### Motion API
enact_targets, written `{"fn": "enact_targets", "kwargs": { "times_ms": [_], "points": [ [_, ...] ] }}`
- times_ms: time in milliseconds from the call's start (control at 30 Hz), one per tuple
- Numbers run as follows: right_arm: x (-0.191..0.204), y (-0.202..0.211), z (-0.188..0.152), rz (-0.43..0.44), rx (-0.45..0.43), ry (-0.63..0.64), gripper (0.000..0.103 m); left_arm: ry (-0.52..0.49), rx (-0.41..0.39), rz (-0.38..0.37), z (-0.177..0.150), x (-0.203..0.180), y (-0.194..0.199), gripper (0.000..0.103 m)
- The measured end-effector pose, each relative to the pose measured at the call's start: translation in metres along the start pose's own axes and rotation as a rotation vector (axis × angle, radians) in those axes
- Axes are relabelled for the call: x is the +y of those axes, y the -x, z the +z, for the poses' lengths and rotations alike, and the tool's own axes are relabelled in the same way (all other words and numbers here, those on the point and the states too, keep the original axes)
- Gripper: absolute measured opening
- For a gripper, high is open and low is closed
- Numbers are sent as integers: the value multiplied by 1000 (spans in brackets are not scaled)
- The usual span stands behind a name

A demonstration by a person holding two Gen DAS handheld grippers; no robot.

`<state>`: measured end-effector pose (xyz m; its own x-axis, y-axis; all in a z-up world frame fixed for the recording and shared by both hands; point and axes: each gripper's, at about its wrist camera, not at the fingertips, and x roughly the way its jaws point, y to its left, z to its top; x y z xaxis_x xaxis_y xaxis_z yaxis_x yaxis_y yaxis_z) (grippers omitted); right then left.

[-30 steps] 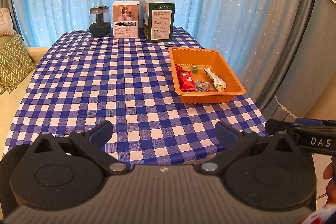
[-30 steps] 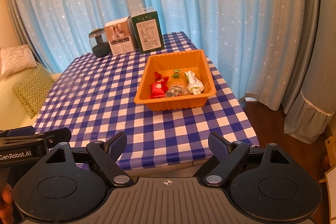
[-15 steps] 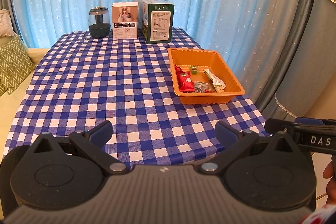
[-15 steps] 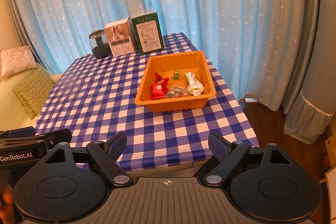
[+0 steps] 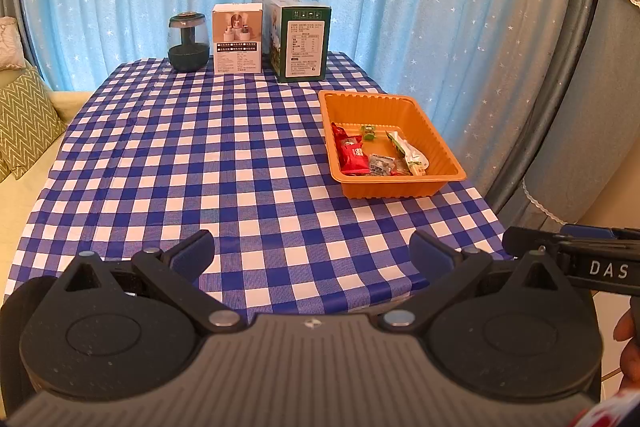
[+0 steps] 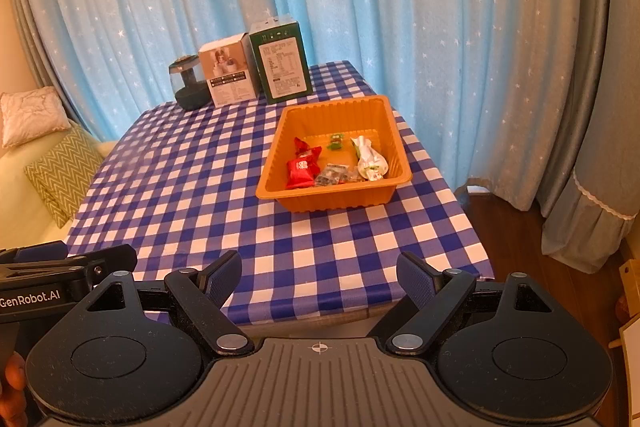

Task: Organize snacks

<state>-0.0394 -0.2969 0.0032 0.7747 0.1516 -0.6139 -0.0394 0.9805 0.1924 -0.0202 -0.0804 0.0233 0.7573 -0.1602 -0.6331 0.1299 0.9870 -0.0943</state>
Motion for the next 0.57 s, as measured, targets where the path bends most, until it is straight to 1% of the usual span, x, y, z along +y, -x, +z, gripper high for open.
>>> {"fn": "enact_targets", "kwargs": {
  "times_ms": [567],
  "points": [
    [0,0,-3,-2,-1,-3,84,-2,2,-5,-1,-1,-1,103]
  ]
}}
